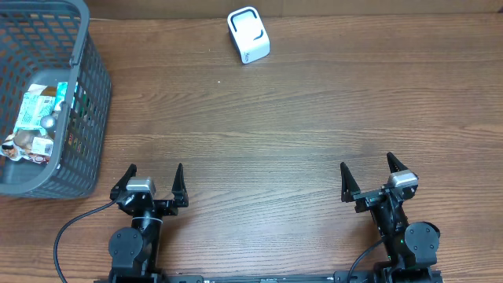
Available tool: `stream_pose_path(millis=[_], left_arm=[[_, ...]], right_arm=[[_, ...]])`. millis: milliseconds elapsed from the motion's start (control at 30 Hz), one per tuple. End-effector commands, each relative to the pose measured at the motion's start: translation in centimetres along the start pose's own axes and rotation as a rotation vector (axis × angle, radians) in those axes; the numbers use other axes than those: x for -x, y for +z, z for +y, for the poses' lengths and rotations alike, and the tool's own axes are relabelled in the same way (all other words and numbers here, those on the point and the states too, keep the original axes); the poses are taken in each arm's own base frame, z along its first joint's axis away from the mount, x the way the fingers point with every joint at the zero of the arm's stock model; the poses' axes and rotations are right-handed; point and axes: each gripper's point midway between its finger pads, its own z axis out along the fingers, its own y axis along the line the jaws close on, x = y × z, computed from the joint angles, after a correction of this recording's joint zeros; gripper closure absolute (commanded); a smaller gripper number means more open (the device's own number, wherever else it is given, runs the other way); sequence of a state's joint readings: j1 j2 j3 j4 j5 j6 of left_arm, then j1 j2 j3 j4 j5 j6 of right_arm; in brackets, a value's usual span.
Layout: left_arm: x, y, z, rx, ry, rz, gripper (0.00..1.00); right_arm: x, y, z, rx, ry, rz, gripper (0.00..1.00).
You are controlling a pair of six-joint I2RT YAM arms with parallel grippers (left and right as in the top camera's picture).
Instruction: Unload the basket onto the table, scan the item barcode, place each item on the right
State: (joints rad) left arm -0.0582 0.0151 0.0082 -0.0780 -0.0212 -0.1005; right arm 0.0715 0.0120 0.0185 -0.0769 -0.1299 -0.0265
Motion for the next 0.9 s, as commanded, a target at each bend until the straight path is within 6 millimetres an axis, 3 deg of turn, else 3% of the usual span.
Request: stream_pose_path(millis=[0,367,533,667,867], left_arm=[[0.3,-0.1,0.6,0.036,0.011,-0.017,0.0],[0.8,-0.1,0.4,0.027,0.011,-0.031,0.0],[2.2,-0.5,-1.3,-0.065,0.06,-0.058,0.0],[5.8,-1.4,-1.7,-0.075,0.113,-0.134,0.0],[14.3,-4.9,-2.5,-0.081,0.127,-0.316,0.0]], right_arm=[[-0.2,0.0,-0.2,-0.01,-0.008,-0.002,0.0],[-0.2,0.0,-0.2,-0.01,-0.008,-0.002,0.0],[-0.2,0.0,-0.2,-0.01,-0.008,-0.003,0.0],[-0.2,0.0,-0.2,-0.01,-0.008,-0.003,0.0],[-0.2,0.0,-0.2,-0.01,-0.008,-0.003,0.0]])
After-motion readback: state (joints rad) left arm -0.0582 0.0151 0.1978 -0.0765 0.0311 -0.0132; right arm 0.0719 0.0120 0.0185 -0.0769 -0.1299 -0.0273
